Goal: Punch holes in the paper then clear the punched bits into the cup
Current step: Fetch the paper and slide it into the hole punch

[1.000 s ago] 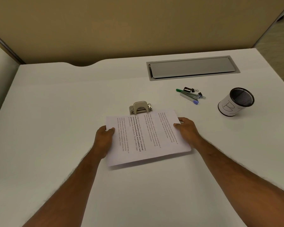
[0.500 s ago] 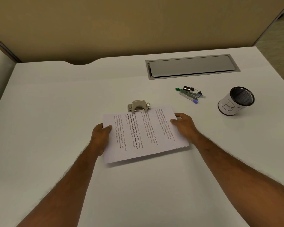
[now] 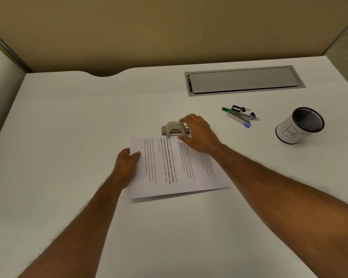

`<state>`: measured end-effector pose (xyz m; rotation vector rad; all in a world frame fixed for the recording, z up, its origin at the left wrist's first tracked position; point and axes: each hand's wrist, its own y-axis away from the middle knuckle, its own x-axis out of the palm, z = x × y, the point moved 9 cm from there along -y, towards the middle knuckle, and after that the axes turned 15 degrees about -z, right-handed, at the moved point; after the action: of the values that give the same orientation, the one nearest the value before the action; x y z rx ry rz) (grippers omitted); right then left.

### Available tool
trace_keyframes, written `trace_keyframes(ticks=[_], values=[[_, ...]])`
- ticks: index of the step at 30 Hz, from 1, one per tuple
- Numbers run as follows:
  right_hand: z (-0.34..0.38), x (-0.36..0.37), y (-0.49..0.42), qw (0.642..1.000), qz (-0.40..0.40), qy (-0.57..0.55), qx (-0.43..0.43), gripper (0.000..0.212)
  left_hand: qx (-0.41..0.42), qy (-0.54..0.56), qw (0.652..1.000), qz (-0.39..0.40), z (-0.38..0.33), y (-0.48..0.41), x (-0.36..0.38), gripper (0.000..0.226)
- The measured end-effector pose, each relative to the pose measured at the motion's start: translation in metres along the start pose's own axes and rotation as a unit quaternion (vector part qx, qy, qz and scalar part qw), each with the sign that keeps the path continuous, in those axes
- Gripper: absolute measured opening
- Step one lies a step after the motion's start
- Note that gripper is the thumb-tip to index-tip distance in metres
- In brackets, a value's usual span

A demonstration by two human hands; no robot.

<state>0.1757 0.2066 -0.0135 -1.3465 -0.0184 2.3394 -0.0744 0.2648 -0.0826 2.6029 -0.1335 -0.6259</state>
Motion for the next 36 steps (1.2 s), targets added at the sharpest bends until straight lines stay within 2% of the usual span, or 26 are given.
trace_keyframes(ticks=[5, 13, 29, 33, 36], values=[[0.022, 0.025, -0.023, 0.989, 0.088, 0.065, -0.096, 0.046, -0.017, 0.014, 1.0, 0.009, 0.005, -0.001, -0.001, 0.02], [0.009, 0.023, -0.037, 0.995, 0.08, 0.036, -0.052, 0.037, -0.038, 0.016, 0.999, 0.02, 0.009, -0.006, -0.004, 0.019], [0.007, 0.022, -0.037, 0.995, 0.072, 0.023, -0.065, 0.035, -0.046, 0.031, 0.998, 0.007, 0.004, -0.007, 0.0, 0.025], [0.006, 0.022, -0.037, 0.995, 0.076, 0.019, -0.067, 0.036, -0.027, 0.019, 0.999, -0.007, 0.001, -0.006, -0.002, 0.023], [0.005, 0.021, -0.039, 0.996, 0.076, -0.014, -0.05, 0.029, -0.001, 0.002, 1.0, -0.024, 0.0, -0.005, -0.004, 0.021]])
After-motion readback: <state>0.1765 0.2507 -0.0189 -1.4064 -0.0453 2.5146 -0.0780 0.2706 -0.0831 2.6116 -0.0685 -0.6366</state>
